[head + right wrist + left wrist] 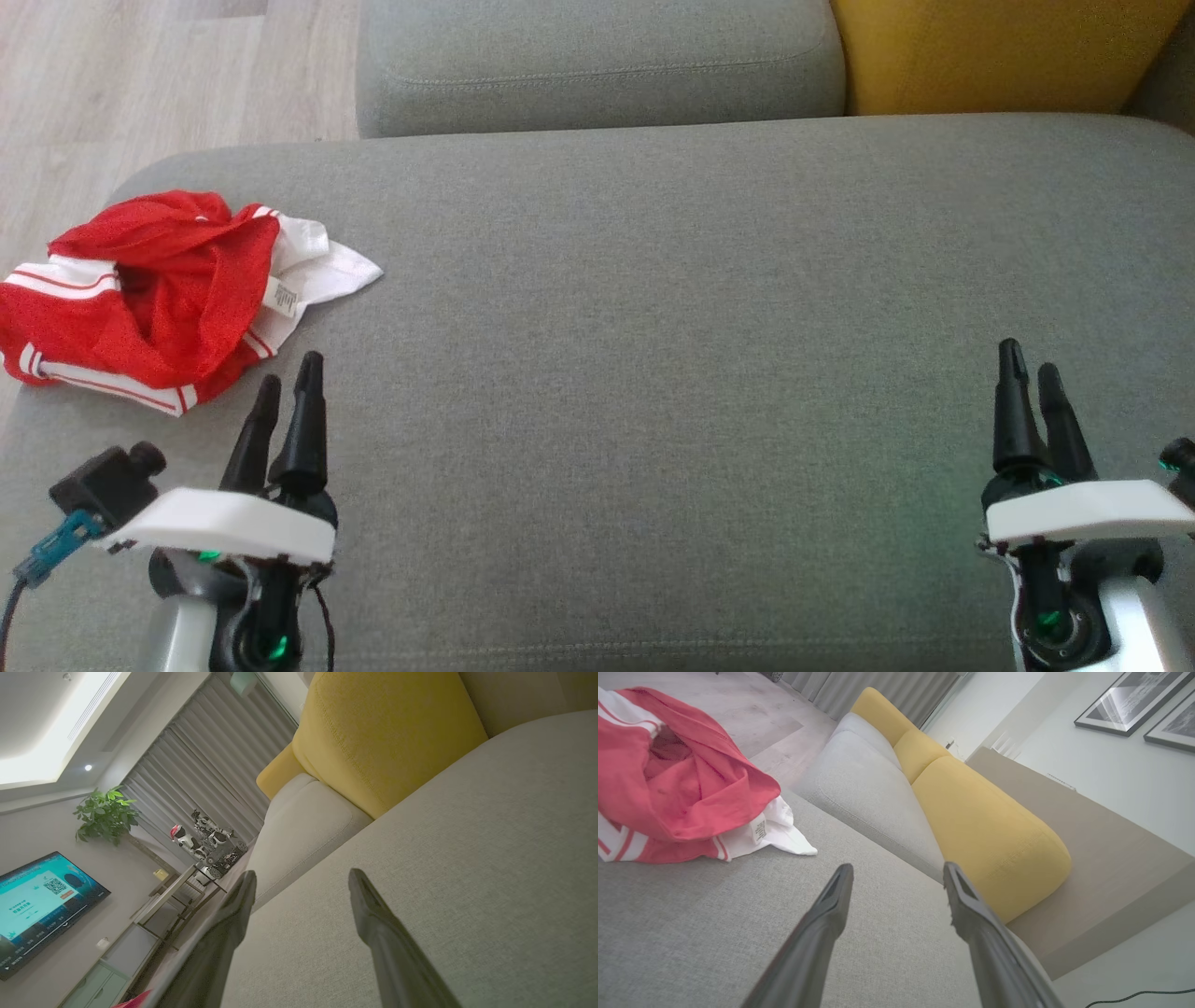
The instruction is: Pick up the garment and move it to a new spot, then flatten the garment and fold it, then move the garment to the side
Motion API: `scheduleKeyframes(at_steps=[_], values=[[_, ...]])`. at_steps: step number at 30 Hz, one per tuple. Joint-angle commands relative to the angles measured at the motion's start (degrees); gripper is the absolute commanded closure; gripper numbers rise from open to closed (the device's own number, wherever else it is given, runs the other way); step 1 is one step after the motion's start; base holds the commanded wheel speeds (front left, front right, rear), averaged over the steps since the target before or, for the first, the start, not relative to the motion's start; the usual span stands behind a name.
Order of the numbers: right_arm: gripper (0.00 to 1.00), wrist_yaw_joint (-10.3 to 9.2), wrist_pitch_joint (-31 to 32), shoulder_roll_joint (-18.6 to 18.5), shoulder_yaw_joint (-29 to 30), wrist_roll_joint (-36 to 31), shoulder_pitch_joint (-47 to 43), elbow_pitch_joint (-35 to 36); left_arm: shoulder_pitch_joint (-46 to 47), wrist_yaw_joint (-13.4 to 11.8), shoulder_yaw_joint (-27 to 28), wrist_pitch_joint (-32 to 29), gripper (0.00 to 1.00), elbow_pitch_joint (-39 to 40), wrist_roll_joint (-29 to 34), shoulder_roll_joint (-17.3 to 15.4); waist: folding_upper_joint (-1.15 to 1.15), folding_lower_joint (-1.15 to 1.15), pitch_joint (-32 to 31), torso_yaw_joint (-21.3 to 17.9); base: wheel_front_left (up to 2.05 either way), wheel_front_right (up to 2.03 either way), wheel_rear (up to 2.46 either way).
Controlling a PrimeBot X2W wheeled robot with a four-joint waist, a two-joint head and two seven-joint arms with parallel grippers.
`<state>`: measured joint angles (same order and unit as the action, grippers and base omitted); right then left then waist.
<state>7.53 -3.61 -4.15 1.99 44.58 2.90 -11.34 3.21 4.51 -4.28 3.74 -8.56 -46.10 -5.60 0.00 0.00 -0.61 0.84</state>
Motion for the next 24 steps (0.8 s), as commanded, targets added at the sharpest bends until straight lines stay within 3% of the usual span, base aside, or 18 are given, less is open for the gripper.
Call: scheduleKeyframes(at_steps=[1, 13, 14, 24], values=[[0.00, -0.02, -0.71, -1.05, -0.90, -2.09, 2.75, 2.23, 2.52, -0.27, 0.57, 0.87, 0.00, 2.35, 2.00, -1.31, 0.00, 0.00, -0.04, 0.01, 0.00, 0.00, 0.00], [0.00, -0.03, -1.41, -0.75, -2.09, -12.28, 2.54, 1.30, 2.47, -2.52, -1.73, 2.87, 0.00, 0.25, 10.45, -2.65, 0.00, 0.00, -0.35, 0.11, 0.00, 0.00, 0.00], [0.00, -0.03, -2.00, -0.28, -2.13, -20.39, 2.43, 0.53, 2.54, -4.16, -2.98, 4.55, 0.00, -1.53, 16.90, -3.52, 0.00, 0.00, -0.65, 0.25, 0.00, 0.00, 0.00], [0.00, -0.03, -2.55, 0.10, -2.61, -27.45, 2.34, 0.12, 2.67, -4.65, -4.34, 6.06, 0.00, -2.67, 22.26, -3.96, 0.00, 0.00, -1.03, 0.30, 0.00, 0.00, 0.00]])
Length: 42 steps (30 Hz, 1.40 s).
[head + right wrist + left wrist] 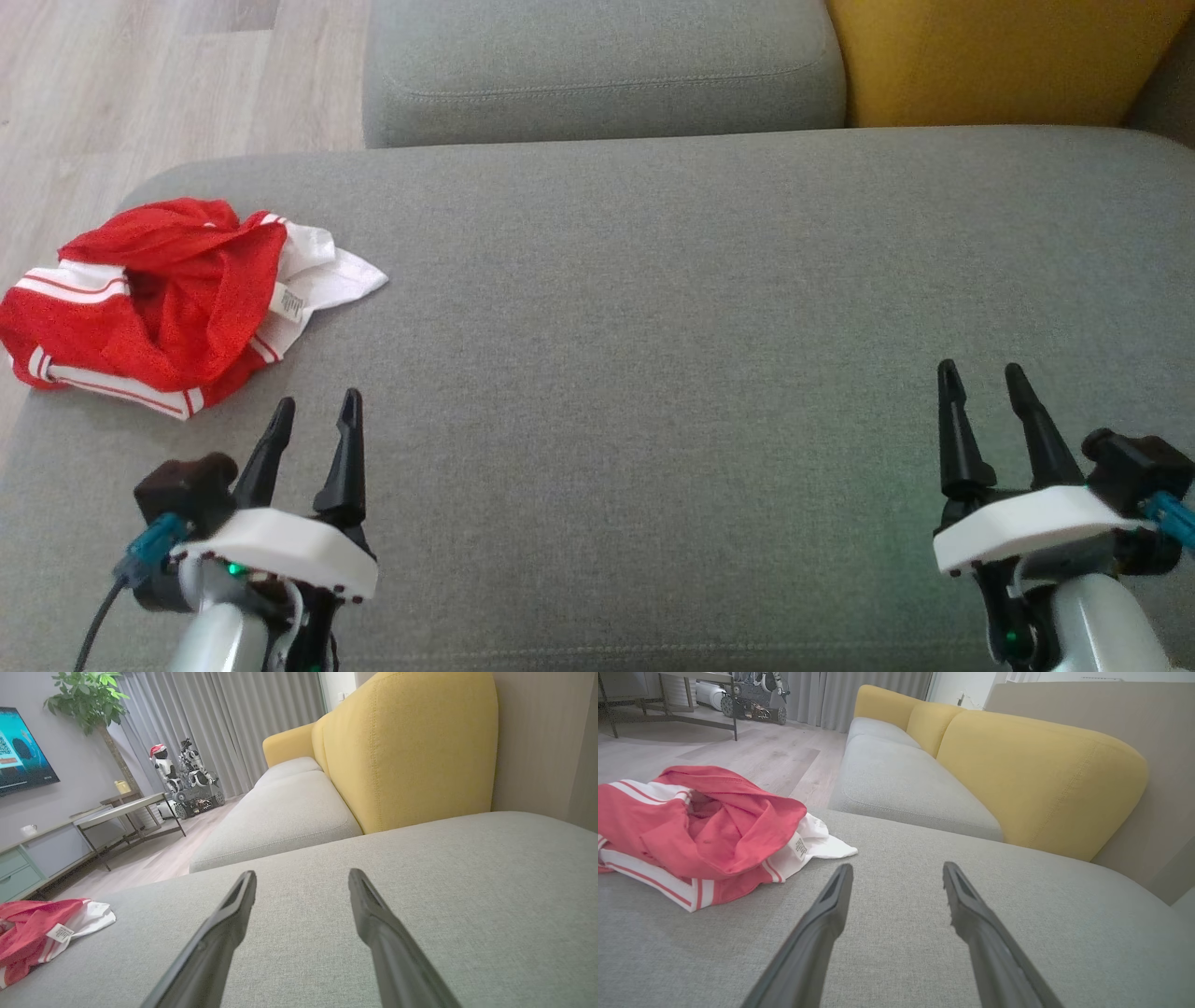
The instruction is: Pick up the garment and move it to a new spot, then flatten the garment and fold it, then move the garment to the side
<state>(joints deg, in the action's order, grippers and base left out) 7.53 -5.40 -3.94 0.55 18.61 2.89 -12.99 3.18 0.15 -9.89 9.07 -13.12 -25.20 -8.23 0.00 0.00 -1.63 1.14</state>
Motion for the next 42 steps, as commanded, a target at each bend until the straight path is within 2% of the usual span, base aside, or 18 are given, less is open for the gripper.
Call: scheduleKeyframes(at_steps=[1, 12, 30, 42], values=[[0.00, -0.03, -0.77, -0.08, -1.23, -2.22, 2.35, 1.71, 2.71, -0.29, 1.13, 0.90, 0.00, 1.75, 1.89, -1.33, 0.00, 0.00, -0.04, 0.00, 0.00, 0.00, 0.00], [0.00, -0.04, -1.28, 0.30, -1.45, -9.93, 2.35, 1.61, 2.98, -0.19, 0.61, 2.73, 0.00, -0.06, 7.04, -1.14, 0.00, 0.00, -0.28, -0.02, 0.00, 0.00, 0.00], [0.00, -0.04, -2.65, 0.95, -0.56, -18.10, 2.34, 1.11, 3.86, -0.33, 0.44, 5.75, 0.00, -2.59, 16.34, -0.83, 0.00, 0.00, -0.48, 0.00, 0.00, 0.00, 0.00], [0.00, -0.04, -2.47, 1.05, -0.49, -13.87, 2.15, 0.51, 3.73, 0.31, 1.90, 5.93, 0.00, -3.35, 15.31, -0.02, 0.00, 0.00, -0.34, -0.29, 0.00, 0.00, 0.00]])
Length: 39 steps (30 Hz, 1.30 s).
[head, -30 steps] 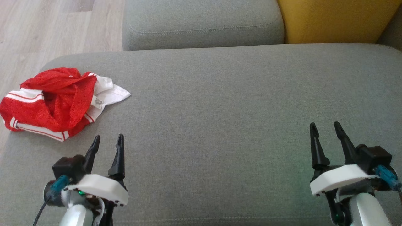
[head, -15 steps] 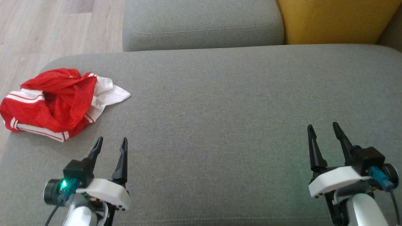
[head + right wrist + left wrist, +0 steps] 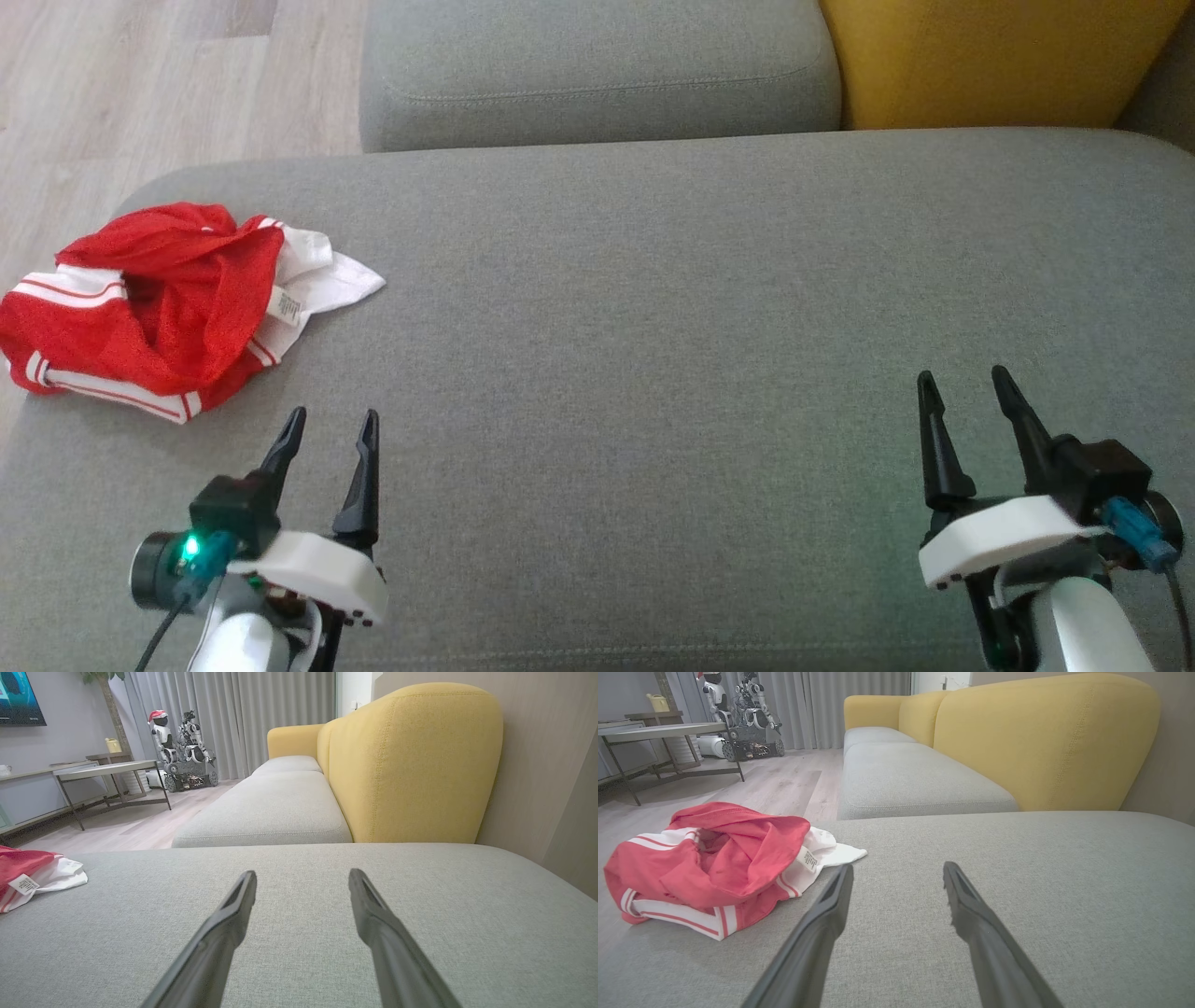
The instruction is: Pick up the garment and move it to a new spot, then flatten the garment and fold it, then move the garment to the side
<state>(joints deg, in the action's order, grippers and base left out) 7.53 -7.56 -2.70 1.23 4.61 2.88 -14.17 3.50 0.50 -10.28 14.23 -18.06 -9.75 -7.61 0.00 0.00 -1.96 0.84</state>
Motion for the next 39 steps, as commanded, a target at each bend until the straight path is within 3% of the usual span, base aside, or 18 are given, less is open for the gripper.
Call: scheduleKeyframes(at_steps=[1, 11, 16, 33, 39], values=[[0.00, -0.04, -0.28, -0.19, -1.12, 0.31, 2.15, 1.66, 3.41, -0.02, 2.37, 0.77, 0.00, 1.57, -0.15, -0.59, 0.00, 0.00, 0.01, -0.01, 0.00, 0.00, 0.00], [0.00, -0.04, -0.08, -0.19, -0.93, 2.25, 2.28, 1.53, 3.59, 0.44, 3.13, 0.77, 0.00, 1.23, -0.60, -0.03, 0.00, 0.00, 0.26, 0.22, 0.00, 0.00, 0.00], [0.00, -0.04, 0.13, -0.19, -0.36, 2.19, 2.15, 2.28, 4.00, 0.41, 3.57, 0.77, 0.00, 1.13, -0.71, 0.22, 0.00, 0.00, 0.35, 2.19, 0.00, 0.00, 0.00], [0.00, -0.04, 2.79, -0.18, -2.30, 1.94, 1.45, 7.71, 5.85, 0.03, 6.80, 0.77, 0.00, 1.69, -0.82, -1.25, 0.00, 0.00, 1.01, 19.65, 0.00, 0.00, 0.00], [0.00, -0.04, 3.19, -0.18, -2.67, 1.96, 1.38, 8.35, 5.76, 0.15, 7.88, 0.77, 0.00, 1.93, -1.13, -1.74, 0.00, 0.00, 1.16, 22.91, 0.00, 0.00, 0.00]])
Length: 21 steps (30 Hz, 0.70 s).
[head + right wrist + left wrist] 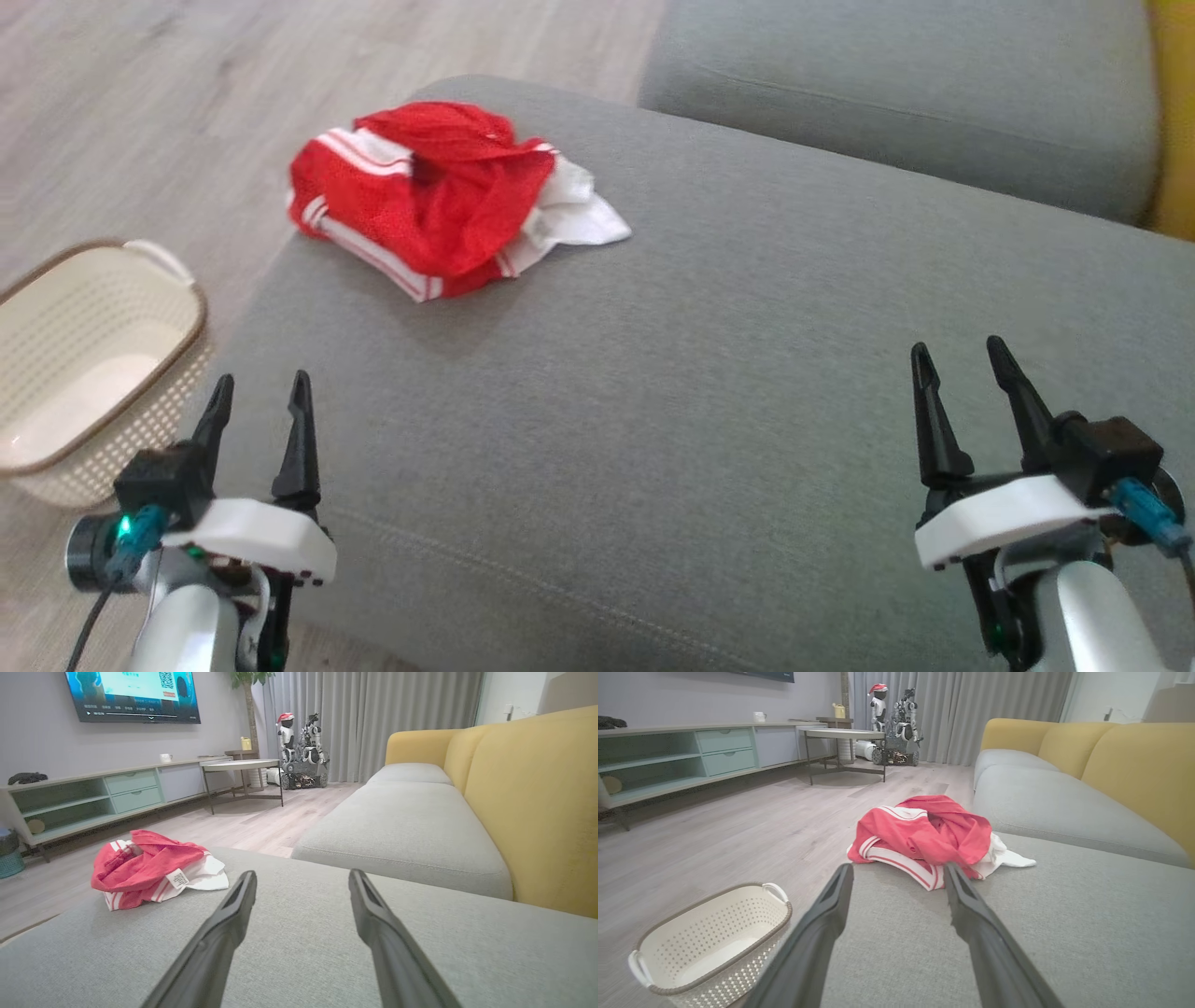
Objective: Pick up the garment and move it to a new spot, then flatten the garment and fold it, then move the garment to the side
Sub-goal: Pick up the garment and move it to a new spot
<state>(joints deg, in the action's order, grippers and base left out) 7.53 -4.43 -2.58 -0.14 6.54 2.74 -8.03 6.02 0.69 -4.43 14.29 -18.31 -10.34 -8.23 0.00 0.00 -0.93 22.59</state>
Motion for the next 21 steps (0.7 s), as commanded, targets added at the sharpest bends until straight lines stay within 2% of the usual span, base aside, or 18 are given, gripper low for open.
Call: scheduleKeyframes(at_steps=[1, 11, 21], values=[[0.00, -0.04, 0.16, -0.30, -1.23, 0.06, 1.49, 2.29, 3.16, -0.01, 2.34, 0.71, 0.00, 2.29, -0.60, -1.15, 0.00, 0.00, 0.15, 1.92, 0.00, 0.00, 0.00], [0.00, -0.04, 0.37, -0.30, -1.41, 0.18, 1.65, 2.17, 2.89, 0.08, 2.98, 0.71, 0.00, 2.61, -0.84, -0.62, 0.00, 0.00, 0.41, 2.93, 0.00, 0.00, 0.00], [0.00, -0.04, 1.46, -0.30, -1.76, 0.08, 2.27, 3.19, 4.20, 0.66, 3.80, 0.71, 0.00, 2.64, -1.37, -0.29, 0.00, 0.00, 2.53, 1.33, 0.00, 0.00, 0.00]])
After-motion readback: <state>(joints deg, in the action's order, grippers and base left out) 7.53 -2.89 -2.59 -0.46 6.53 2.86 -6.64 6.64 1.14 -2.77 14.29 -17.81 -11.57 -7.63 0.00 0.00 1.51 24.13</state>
